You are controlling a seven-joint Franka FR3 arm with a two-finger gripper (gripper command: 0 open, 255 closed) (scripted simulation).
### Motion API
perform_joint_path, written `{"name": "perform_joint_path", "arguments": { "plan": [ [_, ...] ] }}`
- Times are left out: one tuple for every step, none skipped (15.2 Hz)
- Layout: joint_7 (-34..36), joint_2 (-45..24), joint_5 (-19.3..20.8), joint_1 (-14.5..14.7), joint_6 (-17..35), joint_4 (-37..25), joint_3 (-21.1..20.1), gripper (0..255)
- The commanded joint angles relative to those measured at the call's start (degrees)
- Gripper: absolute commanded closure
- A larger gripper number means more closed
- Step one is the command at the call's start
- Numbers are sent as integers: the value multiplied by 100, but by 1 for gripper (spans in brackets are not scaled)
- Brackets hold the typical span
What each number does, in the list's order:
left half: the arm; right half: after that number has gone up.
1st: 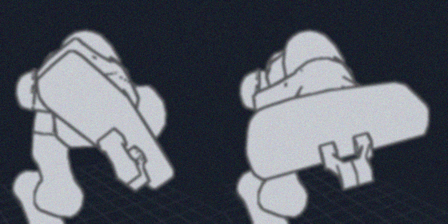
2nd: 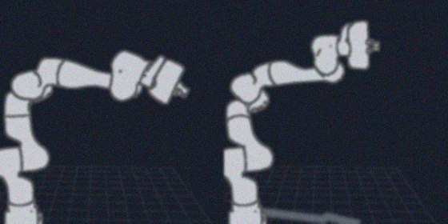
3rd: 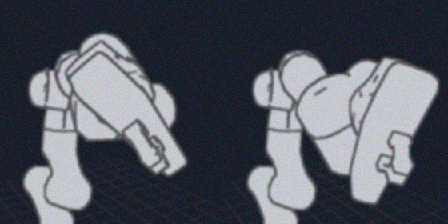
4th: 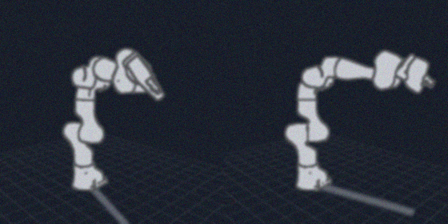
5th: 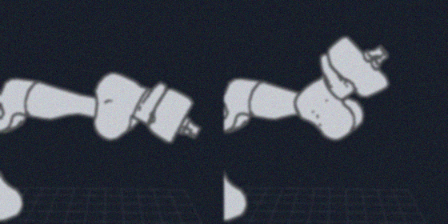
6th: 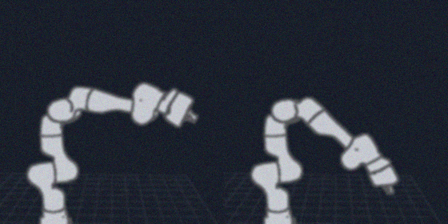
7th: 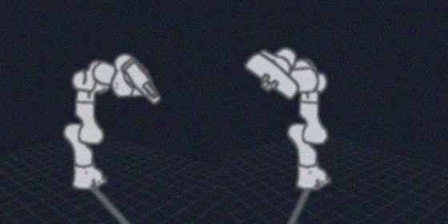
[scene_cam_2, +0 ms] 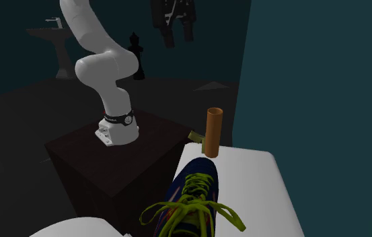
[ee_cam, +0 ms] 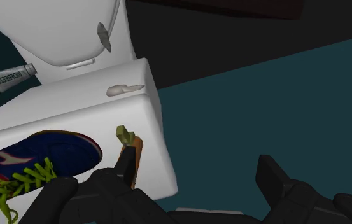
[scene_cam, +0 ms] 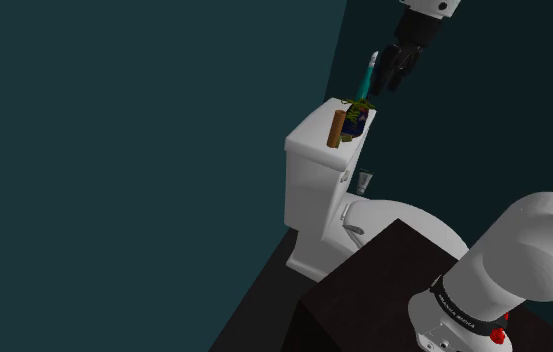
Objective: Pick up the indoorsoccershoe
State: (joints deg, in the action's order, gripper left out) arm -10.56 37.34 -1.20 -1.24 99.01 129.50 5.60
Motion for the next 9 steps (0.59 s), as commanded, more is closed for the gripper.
{"name": "perform_joint_path", "arguments": {
  "plan": [
    [-185,-333,87,-53,223,-104,165,0],
    [-261,-505,116,-72,317,-179,236,0],
    [-337,-680,141,-90,408,-260,306,0],
    [-413,-858,161,-107,495,-348,375,0],
    [-489,-1039,176,-124,579,-443,443,0],
    [-566,-1222,187,-140,658,-544,511,0],
    [-643,-1408,192,-156,734,-652,578,0],
    [-721,-1596,192,-170,805,-767,645,0],
    [-799,-1786,186,-184,871,-888,711,0]
  ]
}}
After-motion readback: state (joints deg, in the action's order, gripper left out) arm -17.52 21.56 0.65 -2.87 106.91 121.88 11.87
